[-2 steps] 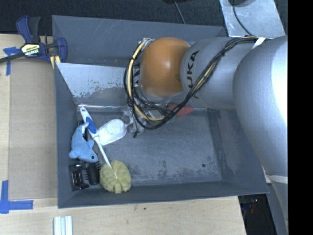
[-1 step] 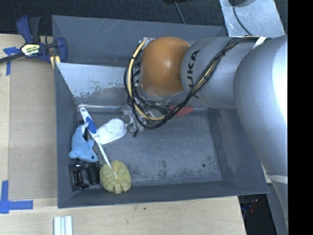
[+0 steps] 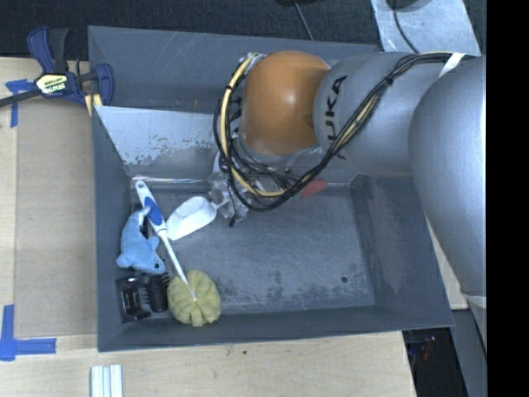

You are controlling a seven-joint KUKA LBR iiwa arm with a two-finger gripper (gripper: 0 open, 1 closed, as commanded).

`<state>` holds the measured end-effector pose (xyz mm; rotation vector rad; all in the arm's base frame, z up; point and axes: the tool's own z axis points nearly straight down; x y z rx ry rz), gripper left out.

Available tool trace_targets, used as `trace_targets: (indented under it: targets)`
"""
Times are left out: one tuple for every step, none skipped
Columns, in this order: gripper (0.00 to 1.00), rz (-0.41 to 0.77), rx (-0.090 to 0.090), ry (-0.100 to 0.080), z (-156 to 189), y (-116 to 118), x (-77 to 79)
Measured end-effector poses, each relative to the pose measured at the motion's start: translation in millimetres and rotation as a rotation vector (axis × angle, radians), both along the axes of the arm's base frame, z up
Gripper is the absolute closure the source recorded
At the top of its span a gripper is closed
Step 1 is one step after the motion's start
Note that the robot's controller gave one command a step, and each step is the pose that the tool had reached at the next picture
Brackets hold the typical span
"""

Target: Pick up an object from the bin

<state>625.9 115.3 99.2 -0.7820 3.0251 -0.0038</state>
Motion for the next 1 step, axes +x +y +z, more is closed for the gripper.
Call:
trace_targets:
  targets:
    - [1.00, -0.002, -0.001, 0.005, 42.1, -0.4, -1.1]
